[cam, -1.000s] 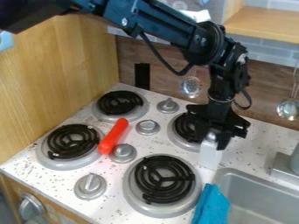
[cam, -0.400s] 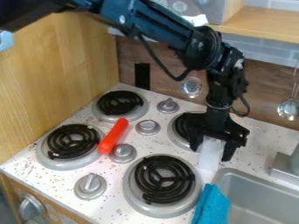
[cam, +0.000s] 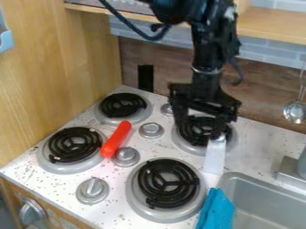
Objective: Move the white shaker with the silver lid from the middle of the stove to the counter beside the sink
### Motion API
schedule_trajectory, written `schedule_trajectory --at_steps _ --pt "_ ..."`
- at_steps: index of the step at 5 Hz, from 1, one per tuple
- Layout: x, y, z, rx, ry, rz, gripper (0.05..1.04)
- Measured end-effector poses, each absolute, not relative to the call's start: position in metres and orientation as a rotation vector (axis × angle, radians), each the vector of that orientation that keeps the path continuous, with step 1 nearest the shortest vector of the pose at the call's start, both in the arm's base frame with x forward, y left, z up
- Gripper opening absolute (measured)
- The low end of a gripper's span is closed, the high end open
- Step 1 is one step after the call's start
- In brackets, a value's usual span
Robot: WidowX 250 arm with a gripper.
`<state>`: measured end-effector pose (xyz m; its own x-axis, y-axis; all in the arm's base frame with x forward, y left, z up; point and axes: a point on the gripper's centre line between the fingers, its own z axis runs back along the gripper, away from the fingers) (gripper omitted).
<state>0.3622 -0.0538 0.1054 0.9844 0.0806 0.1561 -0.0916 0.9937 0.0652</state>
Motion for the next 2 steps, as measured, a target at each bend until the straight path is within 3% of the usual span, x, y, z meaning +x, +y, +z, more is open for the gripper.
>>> schedule_trajectory --at_steps 1,2 --pt "0.316 -0.032 0.128 0.115 -0.088 0.053 1.005" --pt "0.268 -0.02 0.159 0.113 -0.143 0.054 1.005"
